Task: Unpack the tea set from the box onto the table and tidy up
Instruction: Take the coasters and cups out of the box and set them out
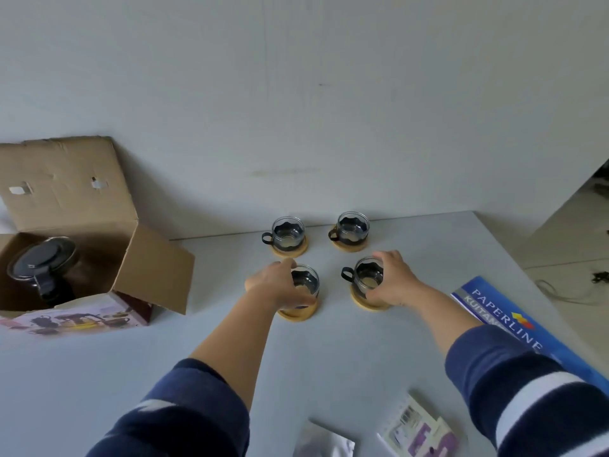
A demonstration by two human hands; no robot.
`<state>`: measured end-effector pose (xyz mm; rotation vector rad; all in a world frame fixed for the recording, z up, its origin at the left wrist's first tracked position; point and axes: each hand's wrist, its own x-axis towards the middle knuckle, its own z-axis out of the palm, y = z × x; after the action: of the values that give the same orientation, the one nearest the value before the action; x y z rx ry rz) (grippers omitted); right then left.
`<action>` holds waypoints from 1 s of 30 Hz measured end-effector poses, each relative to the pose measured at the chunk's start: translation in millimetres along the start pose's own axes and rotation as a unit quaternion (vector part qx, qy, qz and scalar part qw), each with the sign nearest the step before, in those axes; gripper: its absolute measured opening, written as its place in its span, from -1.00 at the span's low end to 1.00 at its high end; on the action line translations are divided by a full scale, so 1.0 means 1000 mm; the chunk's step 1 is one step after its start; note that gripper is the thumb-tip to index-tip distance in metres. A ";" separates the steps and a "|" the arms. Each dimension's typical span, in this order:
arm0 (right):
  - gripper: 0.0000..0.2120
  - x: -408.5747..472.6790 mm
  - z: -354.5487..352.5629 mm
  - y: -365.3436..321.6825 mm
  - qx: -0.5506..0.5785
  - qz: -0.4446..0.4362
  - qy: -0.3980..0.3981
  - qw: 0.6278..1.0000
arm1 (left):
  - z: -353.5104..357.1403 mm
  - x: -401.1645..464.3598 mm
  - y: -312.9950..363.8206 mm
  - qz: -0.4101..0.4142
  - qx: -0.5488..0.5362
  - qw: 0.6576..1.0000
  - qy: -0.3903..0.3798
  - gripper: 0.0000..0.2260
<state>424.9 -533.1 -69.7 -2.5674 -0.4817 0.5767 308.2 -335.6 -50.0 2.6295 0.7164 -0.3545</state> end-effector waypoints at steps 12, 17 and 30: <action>-0.07 0.000 0.019 0.031 0.109 -0.042 0.041 0.992 | 0.032 0.000 -0.006 0.004 -0.068 0.998 0.010 -0.26; 0.03 -0.003 0.010 0.033 0.068 -0.035 0.015 0.997 | 0.030 -0.006 -0.012 0.017 -0.050 0.998 0.016 -0.14; -0.29 -0.025 0.004 -0.095 -0.229 -0.155 -0.034 0.961 | -0.060 -0.060 -0.099 -0.039 0.026 0.987 0.156 -0.52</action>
<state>379.6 -462.8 -17.5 -2.8139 -1.1325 0.4827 213.7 -257.1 -6.2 2.7425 0.9224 0.0200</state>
